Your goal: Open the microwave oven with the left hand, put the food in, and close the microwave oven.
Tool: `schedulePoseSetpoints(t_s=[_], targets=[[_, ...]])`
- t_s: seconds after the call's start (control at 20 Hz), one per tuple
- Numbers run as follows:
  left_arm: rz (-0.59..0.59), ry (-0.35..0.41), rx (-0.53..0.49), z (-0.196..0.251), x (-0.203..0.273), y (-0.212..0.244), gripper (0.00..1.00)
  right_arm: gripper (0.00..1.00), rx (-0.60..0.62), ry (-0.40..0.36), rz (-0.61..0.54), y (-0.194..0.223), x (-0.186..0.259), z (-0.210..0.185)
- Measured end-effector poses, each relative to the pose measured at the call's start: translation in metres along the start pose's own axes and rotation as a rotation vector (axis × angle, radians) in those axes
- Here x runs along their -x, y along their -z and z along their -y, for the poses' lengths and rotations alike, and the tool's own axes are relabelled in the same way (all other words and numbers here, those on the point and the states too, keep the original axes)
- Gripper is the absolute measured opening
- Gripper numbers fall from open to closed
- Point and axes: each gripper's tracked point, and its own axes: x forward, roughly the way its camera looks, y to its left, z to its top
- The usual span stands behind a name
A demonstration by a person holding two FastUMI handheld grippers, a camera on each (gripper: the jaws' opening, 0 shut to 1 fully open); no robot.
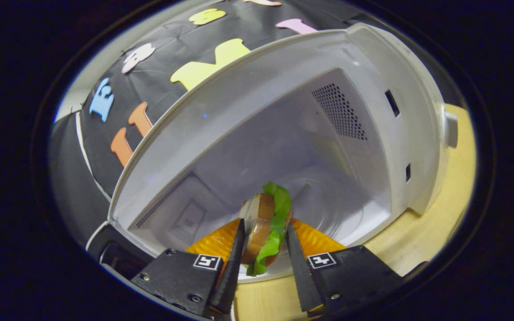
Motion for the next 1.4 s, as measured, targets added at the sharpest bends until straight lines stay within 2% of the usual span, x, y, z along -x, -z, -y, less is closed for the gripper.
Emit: schedulePoseSetpoints(t_s=[0.05,0.1,0.15,0.2,0.25,0.3,0.35,0.4,0.45,0.5,0.55,0.6,0.65,0.7,0.75,0.8,0.85,1.0,1.2,1.25,1.3,1.35,1.4], targets=[[0.001,-0.001,0.003,0.000,-0.001,0.001,0.96,0.61,0.040,0.010,0.012,-0.003,0.002,0.003],[0.001,-0.003,0.006,-0.002,0.000,0.001,0.97,0.60,0.083,0.027,0.022,-0.004,0.003,0.007],[0.005,-0.005,0.007,-0.002,0.000,0.002,0.97,0.84,0.118,0.048,0.025,-0.006,0.004,0.015],[0.005,-0.003,0.008,-0.003,-0.001,0.002,0.97,0.82,0.151,0.065,0.033,-0.008,0.007,0.018],[0.008,-0.003,0.005,-0.003,-0.001,0.002,0.97,1.00,0.166,0.069,0.037,-0.011,0.009,0.021],[0.010,-0.004,0.003,-0.003,-0.001,0.001,0.97,0.91,0.177,0.058,0.040,-0.013,0.011,0.020],[0.014,-0.005,0.003,-0.004,-0.001,0.000,0.97,0.91,0.214,0.057,0.046,-0.017,0.016,0.018],[0.022,-0.004,0.003,-0.005,0.000,0.000,0.96,1.00,0.248,0.048,0.064,-0.023,0.020,0.016],[0.024,-0.007,0.003,-0.006,0.000,-0.001,0.96,0.91,0.273,0.032,0.083,-0.029,0.025,0.011],[0.030,-0.006,0.003,-0.006,-0.001,-0.002,0.97,0.91,0.291,0.014,0.088,-0.032,0.030,0.007],[0.036,-0.011,0.005,-0.006,-0.001,-0.005,0.96,1.00,0.309,0.003,0.085,-0.036,0.034,0.005],[0.042,-0.011,0.006,-0.007,0.000,-0.006,0.97,1.00,0.320,-0.007,0.084,-0.041,0.039,0.003],[0.052,-0.012,0.005,-0.007,0.001,-0.008,0.97,0.92,0.317,-0.017,0.078,-0.045,0.045,0.000],[0.057,-0.015,0.006,-0.007,0.001,-0.009,0.97,0.91,0.310,-0.031,0.065,-0.048,0.053,-0.002],[0.063,-0.014,0.006,-0.007,0.002,-0.012,0.97,1.00,0.310,-0.045,0.054,-0.052,0.062,-0.003],[0.071,-0.015,0.008,-0.007,0.002,-0.014,0.96,1.00,0.317,-0.049,0.045,-0.058,0.072,-0.001],[0.075,-0.015,0.009,-0.007,0.002,-0.016,0.97,0.91,0.329,-0.065,0.031,-0.063,0.084,-0.003],[0.090,-0.024,0.007,-0.008,0.002,-0.022,0.97,0.91,0.369,-0.110,0.011,-0.087,0.121,-0.007],[0.108,-0.011,0.028,-0.003,0.000,-0.030,0.97,0.91,0.472,-0.153,-0.023,-0.123,0.174,0.007],[0.116,0.001,0.040,0.002,-0.001,-0.034,0.97,1.00,0.492,-0.156,-0.034,-0.132,0.186,0.014],[0.126,0.012,0.045,0.006,0.000,-0.039,0.96,0.92,0.507,-0.160,-0.041,-0.137,0.197,0.025],[0.139,0.016,0.042,0.008,-0.003,-0.045,0.97,1.00,0.516,-0.149,-0.053,-0.145,0.210,0.035],[0.152,0.019,0.040,0.007,-0.005,-0.052,0.97,0.91,0.522,-0.146,-0.065,-0.153,0.224,0.042]])
